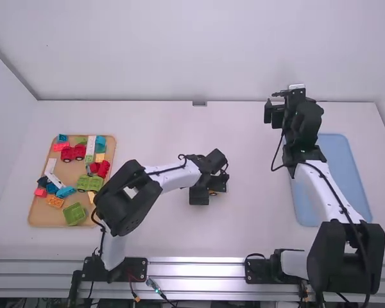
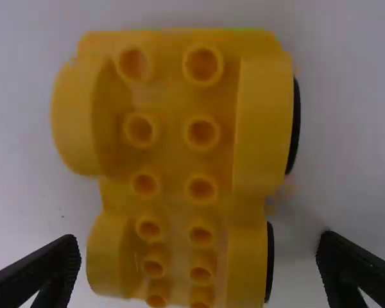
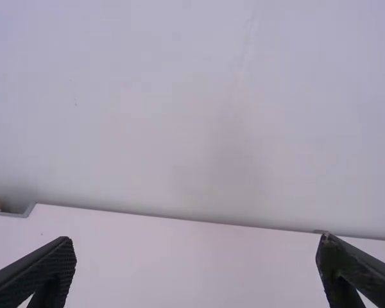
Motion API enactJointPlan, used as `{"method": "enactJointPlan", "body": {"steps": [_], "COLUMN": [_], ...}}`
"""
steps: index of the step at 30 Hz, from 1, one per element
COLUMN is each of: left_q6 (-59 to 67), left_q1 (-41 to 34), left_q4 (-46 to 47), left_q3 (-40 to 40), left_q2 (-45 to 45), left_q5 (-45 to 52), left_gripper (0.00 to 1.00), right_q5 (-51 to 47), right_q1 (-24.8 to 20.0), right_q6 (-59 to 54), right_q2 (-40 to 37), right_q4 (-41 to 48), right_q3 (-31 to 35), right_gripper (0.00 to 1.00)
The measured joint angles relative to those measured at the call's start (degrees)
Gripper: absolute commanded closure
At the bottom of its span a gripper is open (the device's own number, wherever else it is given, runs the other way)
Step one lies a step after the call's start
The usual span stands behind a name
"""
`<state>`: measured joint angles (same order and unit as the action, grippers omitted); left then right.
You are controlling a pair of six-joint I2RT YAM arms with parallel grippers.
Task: Assemble lego blocks to make yellow taxi
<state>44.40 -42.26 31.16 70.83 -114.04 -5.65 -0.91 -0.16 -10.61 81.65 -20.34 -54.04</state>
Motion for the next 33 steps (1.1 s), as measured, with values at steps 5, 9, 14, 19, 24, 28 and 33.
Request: {"method": "enactJointPlan", "body": {"steps": [5,9,14,19,24,28,33], "left_q6": [0.4,2.1,-1.7,-18.5,-36.0,-49.3,-59.6], "left_q1": [2.0,6.4,17.6,33.2,45.5,54.7,63.9], "left_q4": [5.7,8.8,6.4,2.9,5.5,9.0,12.4], "left_q3": [1.0,3.0,5.6,7.6,7.5,7.5,7.5], "left_q2": [0.1,2.7,12.0,17.6,17.7,17.6,15.4], "left_q5": [-0.3,2.6,7.3,8.5,8.4,8.4,7.2], "left_gripper": [0.01,0.01,0.01,0.01,0.01,0.01,0.01], "right_q5": [0.0,0.1,0.3,0.2,0.2,0.3,0.3], "right_q1": [0.0,0.0,0.0,0.0,0.0,0.0,0.0], "right_q6": [0.0,-0.1,0.0,0.0,-0.1,0.0,0.0], "right_q2": [0.0,0.0,0.0,0.0,0.0,0.0,0.0], "right_q4": [0.0,0.0,0.0,-0.1,-0.1,-0.1,-0.1], "right_q3": [0.0,0.0,0.0,0.0,0.0,0.0,0.0], "right_gripper": [0.01,0.01,0.01,0.01,0.01,0.01,0.01]}}
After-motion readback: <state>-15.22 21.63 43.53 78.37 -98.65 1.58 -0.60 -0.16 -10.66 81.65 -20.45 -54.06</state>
